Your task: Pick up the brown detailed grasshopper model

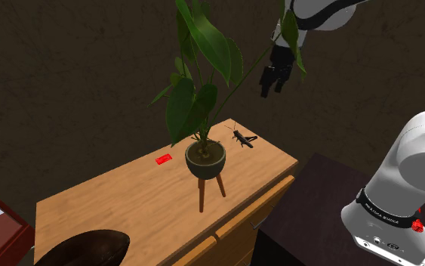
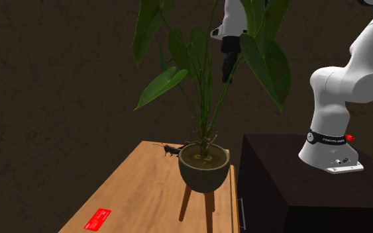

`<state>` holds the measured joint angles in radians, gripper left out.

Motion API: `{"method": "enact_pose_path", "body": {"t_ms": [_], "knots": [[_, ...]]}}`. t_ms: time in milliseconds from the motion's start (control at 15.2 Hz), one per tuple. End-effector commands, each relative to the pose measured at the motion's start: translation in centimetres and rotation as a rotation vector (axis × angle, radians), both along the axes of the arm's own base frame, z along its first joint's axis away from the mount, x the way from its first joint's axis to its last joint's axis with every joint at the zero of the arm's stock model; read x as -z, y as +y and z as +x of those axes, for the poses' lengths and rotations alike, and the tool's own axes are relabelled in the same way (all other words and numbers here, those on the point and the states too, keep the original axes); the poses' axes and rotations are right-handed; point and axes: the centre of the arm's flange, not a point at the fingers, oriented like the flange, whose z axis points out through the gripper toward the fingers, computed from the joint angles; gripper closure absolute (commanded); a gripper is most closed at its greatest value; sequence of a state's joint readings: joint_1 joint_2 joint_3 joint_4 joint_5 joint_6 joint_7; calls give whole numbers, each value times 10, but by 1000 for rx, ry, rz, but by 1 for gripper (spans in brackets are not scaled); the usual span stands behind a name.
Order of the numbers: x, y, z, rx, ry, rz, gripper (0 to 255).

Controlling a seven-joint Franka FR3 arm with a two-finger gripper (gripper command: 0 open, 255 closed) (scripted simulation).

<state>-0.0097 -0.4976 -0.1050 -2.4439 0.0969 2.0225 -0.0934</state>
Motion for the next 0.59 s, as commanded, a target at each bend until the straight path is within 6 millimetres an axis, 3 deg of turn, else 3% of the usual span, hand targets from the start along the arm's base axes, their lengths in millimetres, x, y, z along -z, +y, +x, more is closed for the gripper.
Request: {"method": "enact_pose_path", "body": {"t_ms": [0, 528], "knots": [[21, -11, 14, 7, 3, -4, 0], [101, -45, 73, 34, 17, -17, 0]]}}
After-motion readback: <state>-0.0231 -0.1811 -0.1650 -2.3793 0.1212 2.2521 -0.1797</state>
